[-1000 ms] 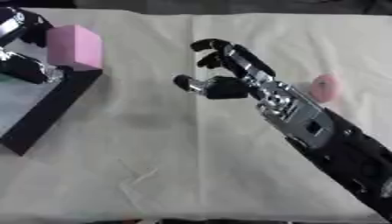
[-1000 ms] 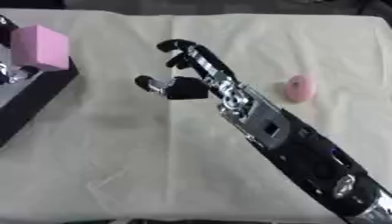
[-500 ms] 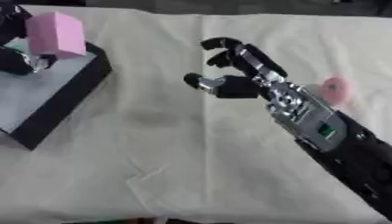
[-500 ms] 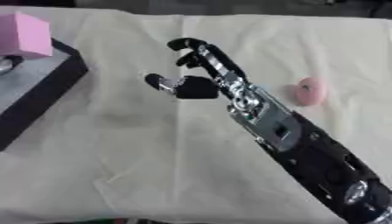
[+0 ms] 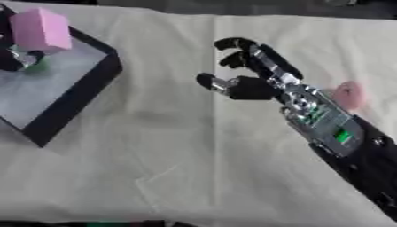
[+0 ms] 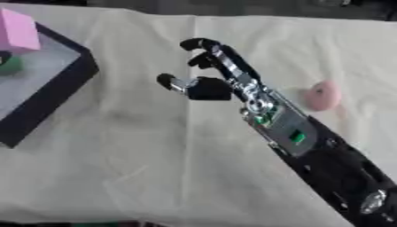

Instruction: Pick up the objects with one hand, pass them to the other hand, and then place them into the box on the other side of the table.

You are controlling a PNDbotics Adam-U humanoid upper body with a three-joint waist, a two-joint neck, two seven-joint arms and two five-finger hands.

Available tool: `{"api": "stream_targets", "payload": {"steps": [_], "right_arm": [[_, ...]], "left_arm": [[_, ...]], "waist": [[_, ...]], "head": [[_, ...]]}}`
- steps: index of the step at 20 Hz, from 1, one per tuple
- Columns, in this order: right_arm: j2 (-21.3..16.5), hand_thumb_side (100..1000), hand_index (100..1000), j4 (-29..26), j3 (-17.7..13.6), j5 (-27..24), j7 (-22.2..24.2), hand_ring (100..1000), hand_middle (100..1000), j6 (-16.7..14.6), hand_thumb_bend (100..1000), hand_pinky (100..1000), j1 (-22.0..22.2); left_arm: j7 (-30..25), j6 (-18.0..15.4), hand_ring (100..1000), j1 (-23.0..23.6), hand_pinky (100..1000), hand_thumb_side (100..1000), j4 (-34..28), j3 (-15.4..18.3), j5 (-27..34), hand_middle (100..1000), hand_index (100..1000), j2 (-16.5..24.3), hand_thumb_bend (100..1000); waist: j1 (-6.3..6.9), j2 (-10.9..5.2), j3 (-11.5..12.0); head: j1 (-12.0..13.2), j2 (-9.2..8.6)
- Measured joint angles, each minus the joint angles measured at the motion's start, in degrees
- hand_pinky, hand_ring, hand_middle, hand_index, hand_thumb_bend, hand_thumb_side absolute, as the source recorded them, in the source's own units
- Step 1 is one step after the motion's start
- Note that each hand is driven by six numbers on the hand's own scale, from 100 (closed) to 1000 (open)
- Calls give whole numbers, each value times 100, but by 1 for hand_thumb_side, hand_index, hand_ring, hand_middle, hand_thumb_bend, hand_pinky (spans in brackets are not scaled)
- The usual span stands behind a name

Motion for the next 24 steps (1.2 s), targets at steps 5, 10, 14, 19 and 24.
{"api": "stream_targets", "payload": {"steps": [5,10,14,19,24], "right_arm": [[-2,420,845,-40,-2,-11,-3,759,843,1,568,825,13],[-9,420,845,-62,-2,-42,-7,759,844,5,568,825,29],[-31,418,845,-86,-4,-46,-26,759,844,23,574,825,33],[-50,415,845,-90,-16,-58,-31,759,841,28,580,825,43],[-50,414,845,-122,-25,-94,-39,759,841,24,585,825,46]], "left_arm": [[-36,-73,647,-2,763,100,338,17,-187,537,394,-9,288],[-94,-132,653,-21,768,100,594,44,-406,551,424,-62,286],[-129,-167,673,-52,781,161,754,47,-549,588,538,-121,402],[-285,-249,737,-59,803,358,924,48,-770,687,786,-165,662],[-477,-306,775,-79,816,448,1004,83,-993,736,838,-211,833]], "waist": [[-1,0,-8],[-1,1,-23],[-1,1,-32],[-1,1,-39],[-1,1,-39]], "head": [[120,0],[193,0],[212,0],[212,0],[206,0]]}}
